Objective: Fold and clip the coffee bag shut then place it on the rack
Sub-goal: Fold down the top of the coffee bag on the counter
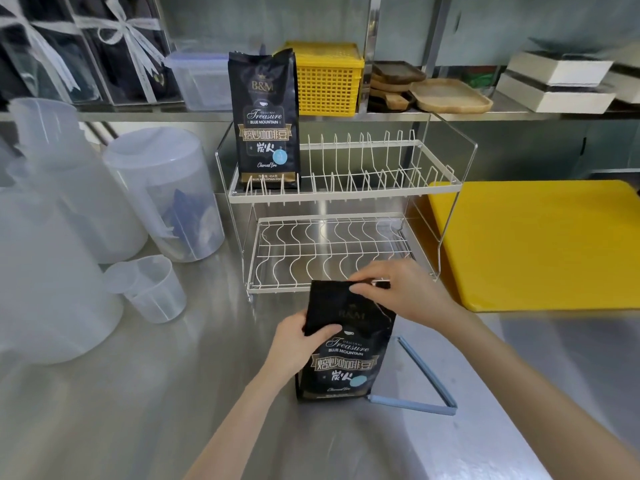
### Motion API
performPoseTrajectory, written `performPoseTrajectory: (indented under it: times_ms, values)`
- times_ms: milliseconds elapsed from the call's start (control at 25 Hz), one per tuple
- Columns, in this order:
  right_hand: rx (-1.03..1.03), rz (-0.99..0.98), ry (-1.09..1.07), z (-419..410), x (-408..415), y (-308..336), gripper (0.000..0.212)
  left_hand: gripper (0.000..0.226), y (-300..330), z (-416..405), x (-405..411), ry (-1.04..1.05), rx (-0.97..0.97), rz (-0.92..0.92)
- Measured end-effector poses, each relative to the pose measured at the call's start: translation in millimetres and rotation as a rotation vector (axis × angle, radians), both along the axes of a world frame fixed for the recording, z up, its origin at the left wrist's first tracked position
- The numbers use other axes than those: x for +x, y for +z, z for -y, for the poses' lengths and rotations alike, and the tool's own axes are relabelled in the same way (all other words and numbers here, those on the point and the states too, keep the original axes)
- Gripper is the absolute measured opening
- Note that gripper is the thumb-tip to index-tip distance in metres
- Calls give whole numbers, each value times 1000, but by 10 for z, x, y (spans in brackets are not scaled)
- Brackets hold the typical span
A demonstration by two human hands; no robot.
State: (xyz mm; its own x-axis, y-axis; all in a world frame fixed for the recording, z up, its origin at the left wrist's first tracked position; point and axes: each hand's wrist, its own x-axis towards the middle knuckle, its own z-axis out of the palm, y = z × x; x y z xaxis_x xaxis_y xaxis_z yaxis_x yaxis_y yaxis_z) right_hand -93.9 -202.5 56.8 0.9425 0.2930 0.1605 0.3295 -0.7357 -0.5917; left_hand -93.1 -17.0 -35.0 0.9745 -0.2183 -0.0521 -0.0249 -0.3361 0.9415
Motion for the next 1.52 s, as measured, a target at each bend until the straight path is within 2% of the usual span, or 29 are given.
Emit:
performPoseTrajectory:
  times_ms: [200,320,520,640,800,1000,1080,1200,1280,1400,1520]
  values:
    - [391,-285,-109,129,-144,-372,54,13,-9,-131,-80,66,-74,-73]
    - [483,-292,-172,39,-242,-628,27,13,27,-112,-123,42,-59,-74]
    - [649,-271,-291,-21,-232,-708,21,16,95,-213,-170,-56,-58,-102]
    - [712,-283,-281,-26,-239,-710,16,16,81,-295,-185,-11,-140,-122]
    - [674,-313,-290,-18,-361,-842,20,12,73,-321,-207,41,-139,-105]
    - [732,-287,-389,-70,-428,-857,10,28,28,-254,-220,138,-5,-11]
    - [771,-309,-405,-105,-438,-870,10,28,19,-228,-216,188,-48,-9]
    - [886,-343,-444,-152,-439,-908,9,9,37,-192,-202,276,-104,-34]
    - [899,-328,-432,-168,-433,-931,19,18,26,-185,-213,307,-154,-57]
    - [853,-307,-419,-170,-431,-951,22,21,36,-189,-236,286,-97,10]
    - [739,-289,-369,-129,-441,-932,22,20,69,-279,-246,159,28,95]
